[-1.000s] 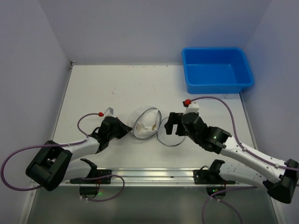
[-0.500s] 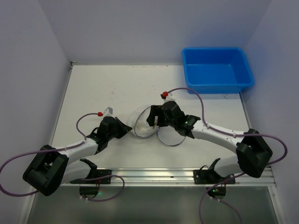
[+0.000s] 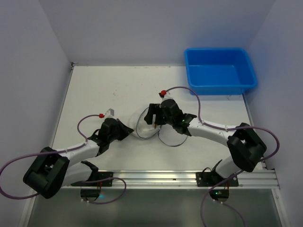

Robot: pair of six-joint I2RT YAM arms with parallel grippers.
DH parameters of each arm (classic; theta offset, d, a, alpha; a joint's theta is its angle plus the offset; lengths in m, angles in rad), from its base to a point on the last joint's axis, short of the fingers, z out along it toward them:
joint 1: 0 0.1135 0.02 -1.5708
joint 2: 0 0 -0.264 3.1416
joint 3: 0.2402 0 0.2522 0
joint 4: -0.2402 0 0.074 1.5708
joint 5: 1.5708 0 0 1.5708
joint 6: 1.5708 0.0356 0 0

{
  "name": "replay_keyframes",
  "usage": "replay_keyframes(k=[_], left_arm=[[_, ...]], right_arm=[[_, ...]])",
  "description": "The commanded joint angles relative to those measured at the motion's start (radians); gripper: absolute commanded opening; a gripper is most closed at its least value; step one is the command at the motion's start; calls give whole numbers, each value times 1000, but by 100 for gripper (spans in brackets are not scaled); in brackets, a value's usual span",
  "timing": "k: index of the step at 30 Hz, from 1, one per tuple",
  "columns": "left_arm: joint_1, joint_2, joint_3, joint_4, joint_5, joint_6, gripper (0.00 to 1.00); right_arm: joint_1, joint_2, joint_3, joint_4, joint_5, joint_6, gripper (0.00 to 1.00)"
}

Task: Unzip the laundry bag and remove the bra

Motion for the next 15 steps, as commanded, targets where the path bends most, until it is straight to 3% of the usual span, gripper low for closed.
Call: replay_keyframes(k=[1, 8, 15], left_arm=[[-4, -6, -6, 12, -3, -4, 0], [-3, -2, -11, 21, -1, -6, 0], [-4, -3, -8, 25, -1, 5, 0]], right_arm=[[-12, 22, 41, 45, 4, 1, 80], [-12, 43, 43, 54, -14, -26, 76], [-12, 72, 80, 94, -75, -77, 51]])
